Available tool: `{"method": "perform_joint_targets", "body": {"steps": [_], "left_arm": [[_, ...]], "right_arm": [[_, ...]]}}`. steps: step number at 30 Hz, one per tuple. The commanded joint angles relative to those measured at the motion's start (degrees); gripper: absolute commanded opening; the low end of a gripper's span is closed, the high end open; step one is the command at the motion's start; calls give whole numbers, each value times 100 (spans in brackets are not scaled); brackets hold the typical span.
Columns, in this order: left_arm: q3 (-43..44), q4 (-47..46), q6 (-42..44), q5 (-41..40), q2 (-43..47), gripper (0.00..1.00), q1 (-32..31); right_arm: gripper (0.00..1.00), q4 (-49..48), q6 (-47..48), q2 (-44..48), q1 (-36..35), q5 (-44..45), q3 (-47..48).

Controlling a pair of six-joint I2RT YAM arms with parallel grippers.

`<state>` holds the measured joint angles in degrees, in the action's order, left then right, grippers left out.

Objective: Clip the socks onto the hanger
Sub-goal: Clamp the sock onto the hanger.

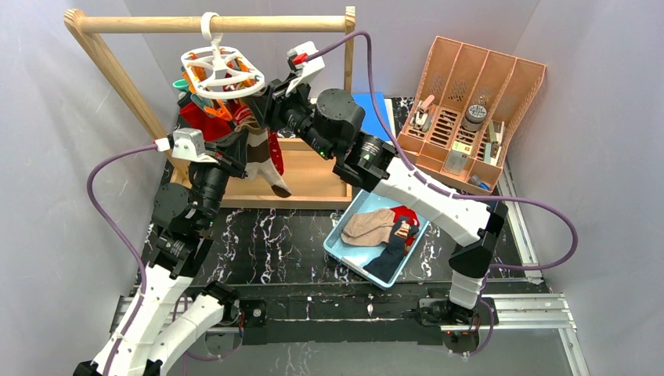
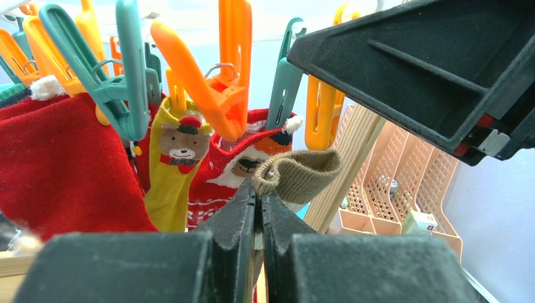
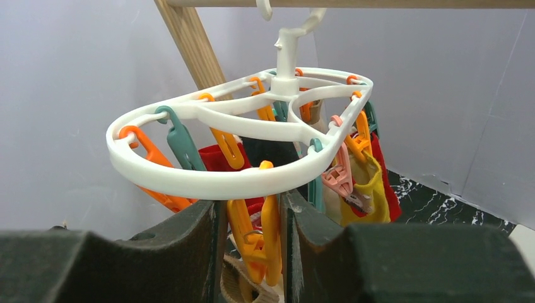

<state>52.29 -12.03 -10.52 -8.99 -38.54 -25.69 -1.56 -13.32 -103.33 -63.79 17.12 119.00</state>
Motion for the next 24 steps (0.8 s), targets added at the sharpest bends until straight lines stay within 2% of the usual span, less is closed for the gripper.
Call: {"method": "perform_joint_targets", "body": {"steps": [1, 24], "left_arm": [[110, -212, -64, -41, -29, 0, -32], [11, -334, -485, -75, -92, 0, -32]], "right_arm": [[1, -386, -74, 375, -17, -17, -183], [1, -700, -160, 472, -19, 39, -481]]}}
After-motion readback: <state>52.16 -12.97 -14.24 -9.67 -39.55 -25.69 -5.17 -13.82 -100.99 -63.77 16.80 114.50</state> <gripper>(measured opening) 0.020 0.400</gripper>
